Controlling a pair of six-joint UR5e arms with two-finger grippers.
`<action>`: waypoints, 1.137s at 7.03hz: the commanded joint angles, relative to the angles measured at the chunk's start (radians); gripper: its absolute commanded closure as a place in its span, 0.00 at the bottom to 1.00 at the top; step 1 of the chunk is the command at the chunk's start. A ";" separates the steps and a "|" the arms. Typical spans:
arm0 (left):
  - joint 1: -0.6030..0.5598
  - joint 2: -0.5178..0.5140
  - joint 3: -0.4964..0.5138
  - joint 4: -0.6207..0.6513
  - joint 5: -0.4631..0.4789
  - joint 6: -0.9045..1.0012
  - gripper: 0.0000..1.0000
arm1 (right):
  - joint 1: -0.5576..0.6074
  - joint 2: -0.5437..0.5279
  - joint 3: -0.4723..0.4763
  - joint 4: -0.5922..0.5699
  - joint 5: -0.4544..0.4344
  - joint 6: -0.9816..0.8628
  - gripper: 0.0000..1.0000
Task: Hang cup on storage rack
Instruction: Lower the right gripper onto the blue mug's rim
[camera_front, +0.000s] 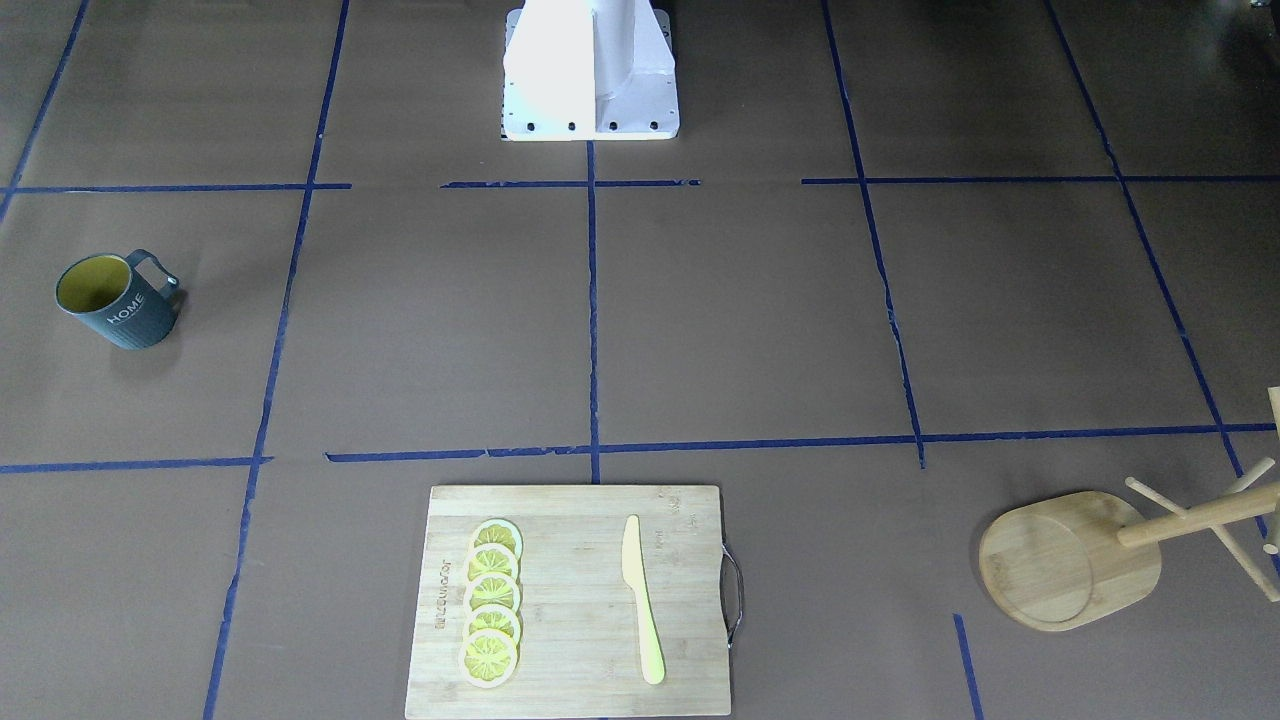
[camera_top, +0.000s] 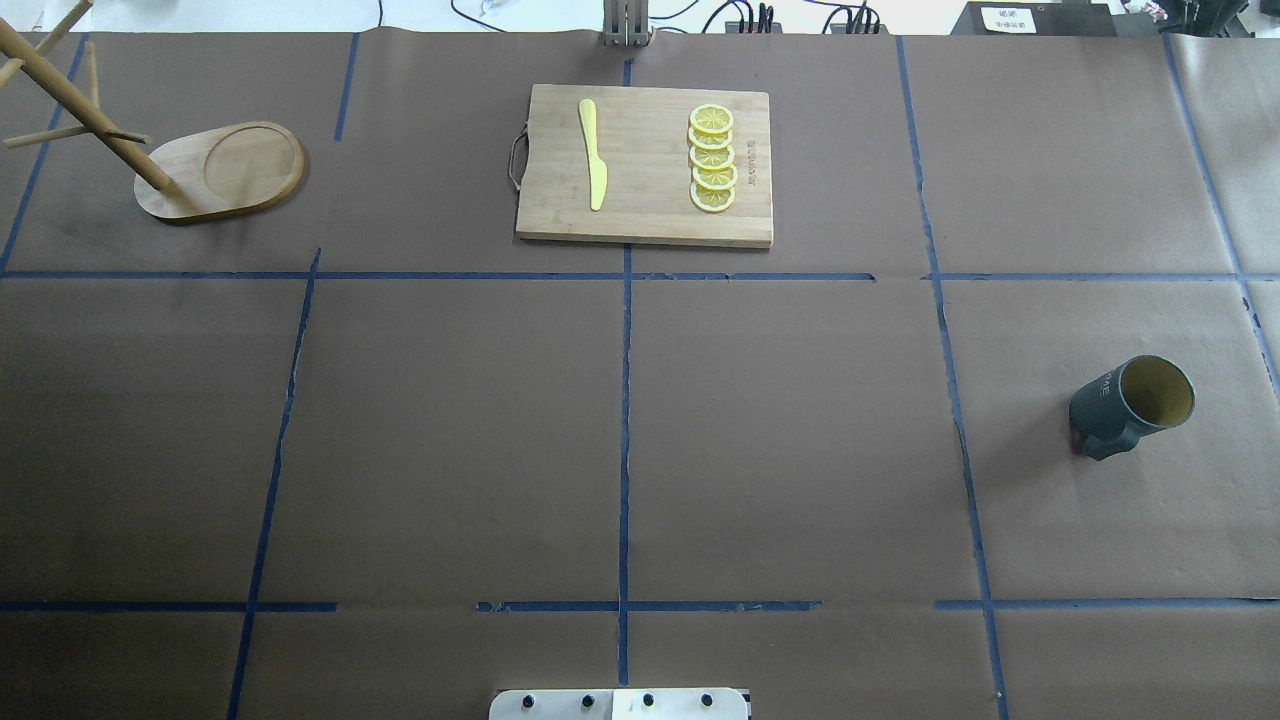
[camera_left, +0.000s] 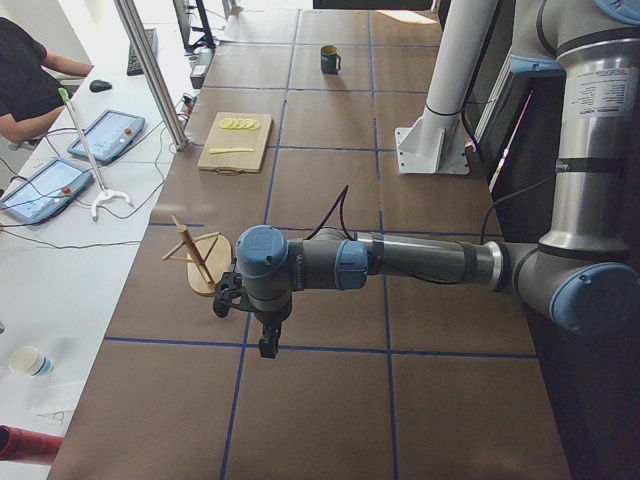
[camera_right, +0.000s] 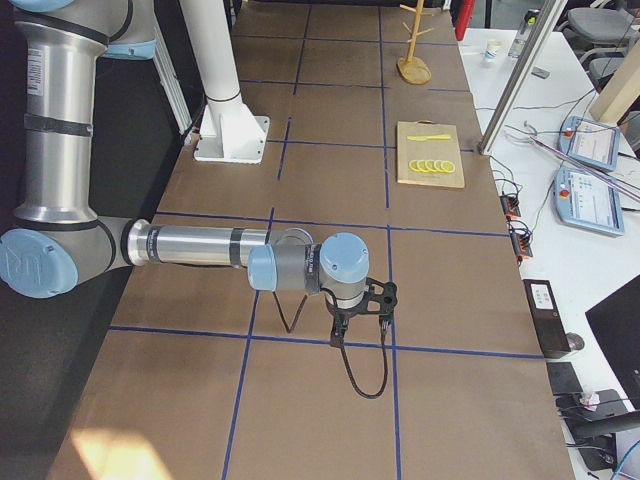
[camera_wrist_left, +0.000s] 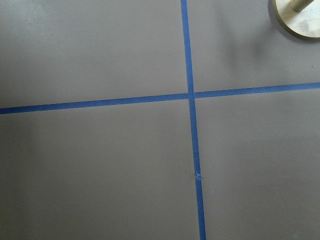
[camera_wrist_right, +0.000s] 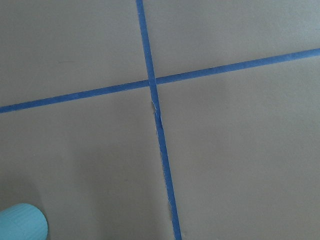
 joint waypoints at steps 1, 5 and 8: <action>0.000 0.000 0.000 -0.002 0.000 0.002 0.00 | 0.000 0.005 0.002 0.002 -0.003 -0.002 0.00; 0.000 0.004 -0.008 -0.002 0.000 0.002 0.00 | -0.002 0.020 0.062 -0.014 0.061 0.040 0.00; 0.000 0.003 -0.008 -0.003 0.002 0.002 0.00 | -0.084 0.066 0.082 -0.003 0.110 0.040 0.00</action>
